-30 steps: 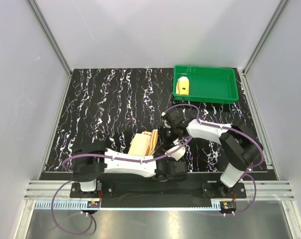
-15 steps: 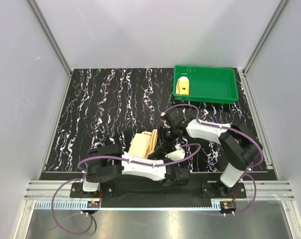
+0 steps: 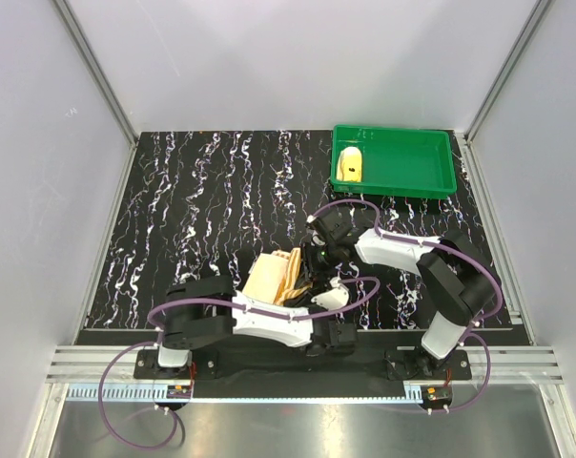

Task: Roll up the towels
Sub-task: Roll the towel

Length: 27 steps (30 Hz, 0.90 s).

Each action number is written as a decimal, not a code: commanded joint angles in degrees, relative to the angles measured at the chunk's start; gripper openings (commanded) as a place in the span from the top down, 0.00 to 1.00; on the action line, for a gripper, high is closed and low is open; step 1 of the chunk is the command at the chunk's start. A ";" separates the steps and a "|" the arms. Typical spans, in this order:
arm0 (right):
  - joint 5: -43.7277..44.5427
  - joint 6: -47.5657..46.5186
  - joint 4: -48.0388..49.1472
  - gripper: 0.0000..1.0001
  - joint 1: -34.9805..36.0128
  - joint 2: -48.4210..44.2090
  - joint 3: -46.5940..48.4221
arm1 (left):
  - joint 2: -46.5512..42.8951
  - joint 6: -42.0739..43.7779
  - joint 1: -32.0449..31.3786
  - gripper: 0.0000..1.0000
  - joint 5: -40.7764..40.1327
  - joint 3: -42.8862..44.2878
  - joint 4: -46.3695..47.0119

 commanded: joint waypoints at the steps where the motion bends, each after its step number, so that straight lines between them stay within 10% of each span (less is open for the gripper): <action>1: 3.42 -4.63 -9.19 0.61 1.14 1.50 -0.54 | -1.77 -0.19 2.06 0.76 2.55 -2.75 -0.28; 9: 8.78 -5.42 -13.41 0.24 -5.09 -3.76 0.87 | -8.45 -0.63 3.03 0.79 7.90 -6.79 3.50; 27: 13.36 -6.04 -18.78 0.14 -15.39 -14.32 2.02 | -26.64 -6.60 13.21 0.80 26.95 -22.25 19.66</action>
